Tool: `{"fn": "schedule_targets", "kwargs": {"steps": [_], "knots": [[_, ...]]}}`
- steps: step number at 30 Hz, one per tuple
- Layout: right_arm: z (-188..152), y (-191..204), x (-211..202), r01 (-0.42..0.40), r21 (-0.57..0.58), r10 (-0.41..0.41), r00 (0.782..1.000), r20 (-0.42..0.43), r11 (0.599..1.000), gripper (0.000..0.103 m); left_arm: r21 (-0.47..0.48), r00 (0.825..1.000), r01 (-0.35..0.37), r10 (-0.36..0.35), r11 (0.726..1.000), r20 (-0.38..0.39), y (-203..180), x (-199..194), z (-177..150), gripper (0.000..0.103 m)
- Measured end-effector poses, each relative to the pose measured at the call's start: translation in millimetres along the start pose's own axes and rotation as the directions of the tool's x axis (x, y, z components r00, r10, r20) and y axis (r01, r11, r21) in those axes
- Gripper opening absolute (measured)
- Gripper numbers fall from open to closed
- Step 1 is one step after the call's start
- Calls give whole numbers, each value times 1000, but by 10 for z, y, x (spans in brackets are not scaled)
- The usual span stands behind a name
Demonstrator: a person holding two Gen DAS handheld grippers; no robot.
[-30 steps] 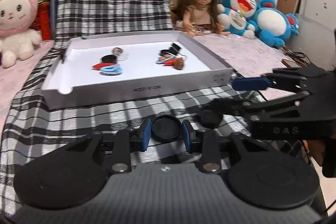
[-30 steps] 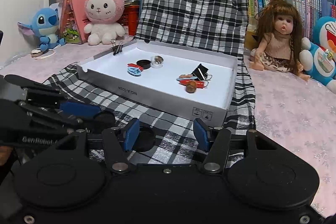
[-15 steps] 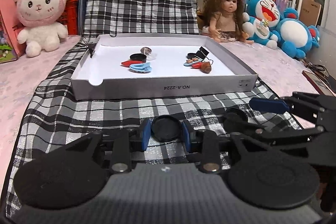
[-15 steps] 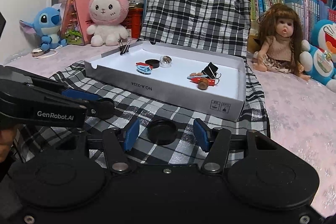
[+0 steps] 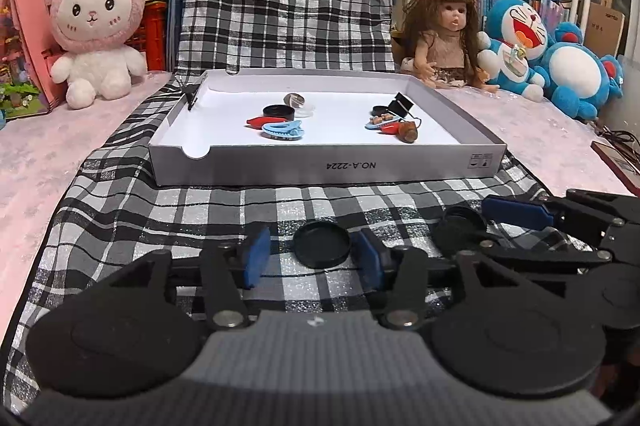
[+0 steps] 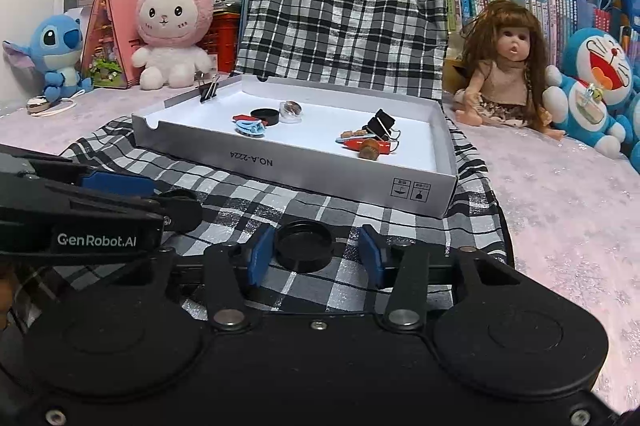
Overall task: Organize rigid objects
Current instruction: 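Grasp a black round lid with the left tool while the right tool grasps another black lid, then carry both black lids into the box with the left and right tools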
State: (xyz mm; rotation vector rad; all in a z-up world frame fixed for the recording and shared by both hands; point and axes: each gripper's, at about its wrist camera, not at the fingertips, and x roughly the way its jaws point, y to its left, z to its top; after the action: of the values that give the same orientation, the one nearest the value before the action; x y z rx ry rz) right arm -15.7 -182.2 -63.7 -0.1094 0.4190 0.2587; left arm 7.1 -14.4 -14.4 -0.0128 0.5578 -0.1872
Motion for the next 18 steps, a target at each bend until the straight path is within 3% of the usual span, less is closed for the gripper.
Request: {"fn": "schedule_targets", "kwargs": {"steps": [6, 10, 14, 18], "knots": [[-4, -1, 3, 2, 8, -2, 1000, 7, 1000, 42, -5, 1000, -7, 7, 1000, 5, 3, 15, -5, 65], [-1, 1, 3, 1, 10, -2, 1000, 6, 1000, 34, -9, 1000, -5, 5, 1000, 4, 3, 23, 2, 65], [10, 8, -4, -4, 11, 4, 1000, 8, 1000, 32, -14, 1000, 7, -7, 1000, 5, -1, 18, 6, 39], [38, 19, -20, -11, 17, 11, 1000, 10, 1000, 32, -11, 1000, 14, -14, 1000, 1, -15, 17, 25, 37]]}}
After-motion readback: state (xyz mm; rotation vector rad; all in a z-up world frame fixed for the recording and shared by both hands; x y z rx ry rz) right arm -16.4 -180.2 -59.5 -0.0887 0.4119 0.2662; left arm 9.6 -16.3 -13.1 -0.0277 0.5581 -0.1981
